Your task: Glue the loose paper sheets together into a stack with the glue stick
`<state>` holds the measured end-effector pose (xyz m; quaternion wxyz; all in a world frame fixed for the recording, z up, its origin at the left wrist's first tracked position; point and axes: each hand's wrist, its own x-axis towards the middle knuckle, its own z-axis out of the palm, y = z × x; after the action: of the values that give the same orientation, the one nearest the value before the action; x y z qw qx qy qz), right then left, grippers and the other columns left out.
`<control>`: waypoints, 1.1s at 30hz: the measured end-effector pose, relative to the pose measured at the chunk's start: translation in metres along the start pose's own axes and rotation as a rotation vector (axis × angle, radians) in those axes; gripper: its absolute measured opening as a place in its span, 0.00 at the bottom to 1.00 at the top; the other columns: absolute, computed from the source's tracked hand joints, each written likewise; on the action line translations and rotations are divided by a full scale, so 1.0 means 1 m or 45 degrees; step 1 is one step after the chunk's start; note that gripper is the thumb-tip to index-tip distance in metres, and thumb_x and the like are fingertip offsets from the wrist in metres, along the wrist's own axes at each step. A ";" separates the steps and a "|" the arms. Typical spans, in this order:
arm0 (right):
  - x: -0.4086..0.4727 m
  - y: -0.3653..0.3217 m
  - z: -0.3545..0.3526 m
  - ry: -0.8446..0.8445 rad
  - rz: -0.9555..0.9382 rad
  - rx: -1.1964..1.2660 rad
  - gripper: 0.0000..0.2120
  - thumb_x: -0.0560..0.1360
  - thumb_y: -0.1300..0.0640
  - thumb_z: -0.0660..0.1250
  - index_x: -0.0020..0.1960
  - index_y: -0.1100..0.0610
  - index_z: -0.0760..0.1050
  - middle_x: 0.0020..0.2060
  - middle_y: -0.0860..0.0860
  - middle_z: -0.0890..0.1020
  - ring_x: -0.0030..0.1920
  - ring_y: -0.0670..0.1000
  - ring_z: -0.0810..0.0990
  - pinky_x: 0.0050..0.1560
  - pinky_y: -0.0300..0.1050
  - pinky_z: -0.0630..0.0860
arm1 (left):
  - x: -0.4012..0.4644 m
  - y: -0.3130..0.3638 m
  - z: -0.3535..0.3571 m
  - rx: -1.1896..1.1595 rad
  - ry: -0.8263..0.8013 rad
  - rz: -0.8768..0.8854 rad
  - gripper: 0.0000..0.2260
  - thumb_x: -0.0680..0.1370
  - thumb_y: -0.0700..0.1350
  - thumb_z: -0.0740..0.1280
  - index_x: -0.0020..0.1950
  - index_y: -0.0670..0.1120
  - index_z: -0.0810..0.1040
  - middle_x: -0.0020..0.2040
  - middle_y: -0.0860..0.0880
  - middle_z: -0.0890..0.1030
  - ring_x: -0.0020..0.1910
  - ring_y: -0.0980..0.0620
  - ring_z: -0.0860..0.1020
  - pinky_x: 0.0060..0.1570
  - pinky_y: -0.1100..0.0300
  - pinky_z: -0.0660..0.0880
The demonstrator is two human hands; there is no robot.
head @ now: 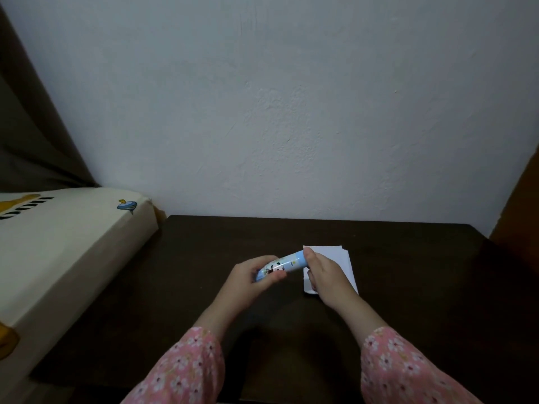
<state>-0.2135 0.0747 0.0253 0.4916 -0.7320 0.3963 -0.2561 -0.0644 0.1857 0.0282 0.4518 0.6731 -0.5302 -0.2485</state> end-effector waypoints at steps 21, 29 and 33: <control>0.031 0.067 -0.055 -0.191 0.014 -1.074 0.37 0.70 0.37 0.69 0.74 0.40 0.59 0.76 0.44 0.55 0.76 0.50 0.52 0.74 0.54 0.54 | 0.069 -0.032 0.056 -0.063 0.255 -0.292 0.17 0.78 0.46 0.66 0.65 0.54 0.67 0.61 0.53 0.75 0.56 0.58 0.74 0.52 0.61 0.72; 0.050 0.072 -0.055 -0.298 -0.015 -1.138 0.31 0.73 0.37 0.65 0.74 0.38 0.62 0.75 0.45 0.57 0.75 0.50 0.53 0.73 0.52 0.55 | 0.094 -0.043 0.058 0.082 0.223 -0.333 0.18 0.79 0.43 0.65 0.67 0.50 0.67 0.65 0.48 0.74 0.63 0.50 0.73 0.59 0.55 0.72; 0.063 0.072 -0.059 -0.338 -0.015 -1.141 0.31 0.73 0.38 0.66 0.73 0.38 0.61 0.75 0.44 0.57 0.75 0.50 0.53 0.73 0.53 0.54 | 0.106 -0.045 0.057 0.105 0.239 -0.351 0.21 0.76 0.43 0.69 0.67 0.51 0.66 0.65 0.48 0.75 0.64 0.50 0.73 0.60 0.56 0.71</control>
<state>-0.2473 -0.0228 -0.0192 0.1719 -0.9008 0.3975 0.0333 -0.0554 0.0683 -0.0227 0.4330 0.7775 -0.3982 -0.2223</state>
